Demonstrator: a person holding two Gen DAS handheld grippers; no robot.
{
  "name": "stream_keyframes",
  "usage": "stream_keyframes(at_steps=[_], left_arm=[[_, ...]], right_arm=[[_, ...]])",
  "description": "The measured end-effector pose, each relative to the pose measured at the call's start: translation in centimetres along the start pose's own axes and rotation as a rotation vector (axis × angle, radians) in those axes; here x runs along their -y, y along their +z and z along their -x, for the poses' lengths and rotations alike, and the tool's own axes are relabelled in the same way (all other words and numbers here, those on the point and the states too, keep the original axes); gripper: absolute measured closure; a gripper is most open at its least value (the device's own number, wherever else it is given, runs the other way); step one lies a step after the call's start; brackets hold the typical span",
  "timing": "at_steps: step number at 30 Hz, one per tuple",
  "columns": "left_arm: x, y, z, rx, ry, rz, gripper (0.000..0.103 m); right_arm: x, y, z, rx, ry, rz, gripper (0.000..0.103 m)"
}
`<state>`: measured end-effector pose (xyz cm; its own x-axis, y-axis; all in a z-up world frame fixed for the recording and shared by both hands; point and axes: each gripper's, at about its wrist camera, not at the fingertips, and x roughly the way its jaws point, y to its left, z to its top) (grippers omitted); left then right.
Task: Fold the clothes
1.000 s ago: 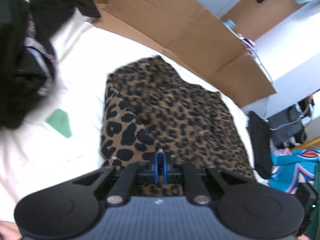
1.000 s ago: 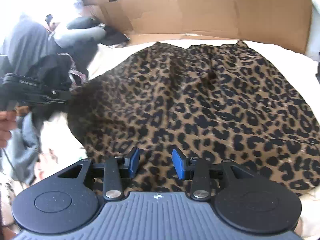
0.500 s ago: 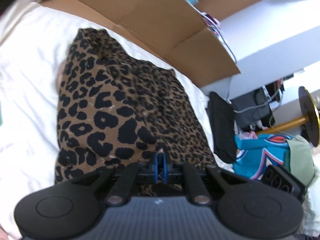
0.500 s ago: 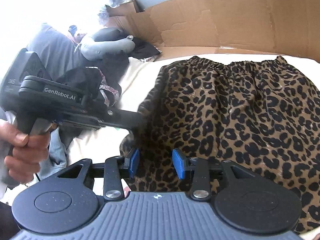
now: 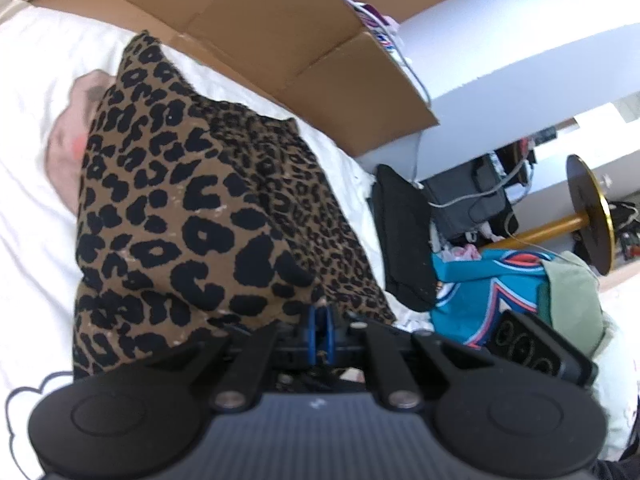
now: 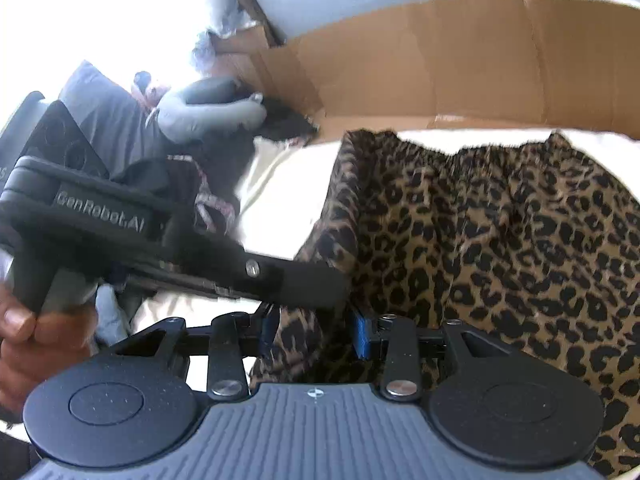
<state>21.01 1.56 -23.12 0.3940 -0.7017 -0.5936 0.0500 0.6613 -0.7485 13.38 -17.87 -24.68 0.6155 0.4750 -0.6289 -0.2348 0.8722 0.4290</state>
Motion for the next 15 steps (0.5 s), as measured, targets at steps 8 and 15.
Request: stream_keyframes(at_steps=[8,15], left_arm=[[1.3,-0.2,0.2,0.020,-0.048,-0.040,0.086],[0.8,0.1,0.8,0.051,0.020,-0.064,0.075]], right_arm=[[0.8,0.0,1.0,0.026,-0.063,0.046,0.101],[3.1,-0.6,3.2,0.058,-0.113,0.003,0.103]])
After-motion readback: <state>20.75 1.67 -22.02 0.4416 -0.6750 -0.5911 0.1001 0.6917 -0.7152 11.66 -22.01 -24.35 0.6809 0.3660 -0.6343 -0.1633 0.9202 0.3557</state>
